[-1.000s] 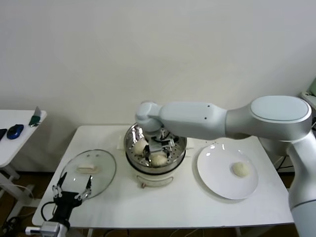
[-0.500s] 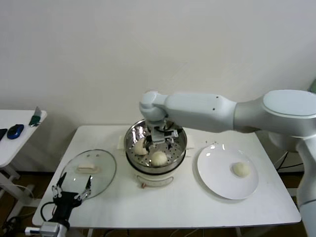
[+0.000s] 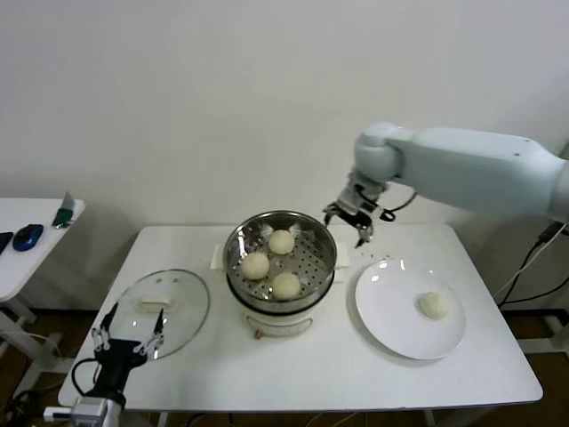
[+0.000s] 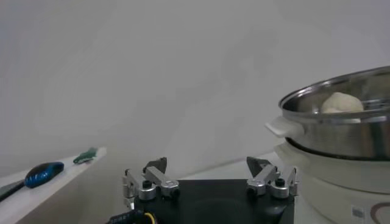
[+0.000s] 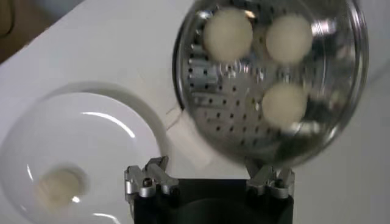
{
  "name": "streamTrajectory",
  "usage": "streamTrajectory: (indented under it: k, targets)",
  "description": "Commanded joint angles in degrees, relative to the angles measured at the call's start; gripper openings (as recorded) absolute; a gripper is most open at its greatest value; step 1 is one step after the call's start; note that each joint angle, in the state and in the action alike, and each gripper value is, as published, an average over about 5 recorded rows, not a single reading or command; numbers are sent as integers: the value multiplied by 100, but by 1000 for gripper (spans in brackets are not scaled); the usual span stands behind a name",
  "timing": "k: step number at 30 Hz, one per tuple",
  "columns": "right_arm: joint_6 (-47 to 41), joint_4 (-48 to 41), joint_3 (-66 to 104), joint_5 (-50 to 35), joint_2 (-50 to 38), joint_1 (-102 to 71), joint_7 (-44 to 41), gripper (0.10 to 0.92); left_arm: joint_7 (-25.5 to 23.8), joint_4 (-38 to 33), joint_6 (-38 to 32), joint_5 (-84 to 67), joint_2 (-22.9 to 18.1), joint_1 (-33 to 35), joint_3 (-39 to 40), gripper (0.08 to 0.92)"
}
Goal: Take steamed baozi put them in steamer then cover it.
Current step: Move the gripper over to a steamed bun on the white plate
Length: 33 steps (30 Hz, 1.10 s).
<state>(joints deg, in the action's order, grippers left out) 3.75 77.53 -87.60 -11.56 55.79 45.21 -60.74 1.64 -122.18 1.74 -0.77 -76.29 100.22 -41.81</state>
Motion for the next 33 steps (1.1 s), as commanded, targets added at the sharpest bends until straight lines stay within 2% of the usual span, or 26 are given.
streamTrajectory:
  k: [1, 9, 20, 33]
  targets:
    - [-2297, 219, -370, -932, -2114, -319, 517, 823, 63, -58, 7, 41, -42, -42, 10, 823]
    - [-1820, -702, 940, 101, -2467, -2194, -229, 823, 66, -122, 71, 156, -83, 16, -1, 823]
    - [-1269, -1921, 2296, 994, -1910, -3689, -399, 823, 72, -113, 193, 334, -146, -38, 96, 823]
    - [-1137, -2563, 2747, 1032, -1191, -3994, -308, 823, 78, -73, 219, 411, -192, -51, 98, 823]
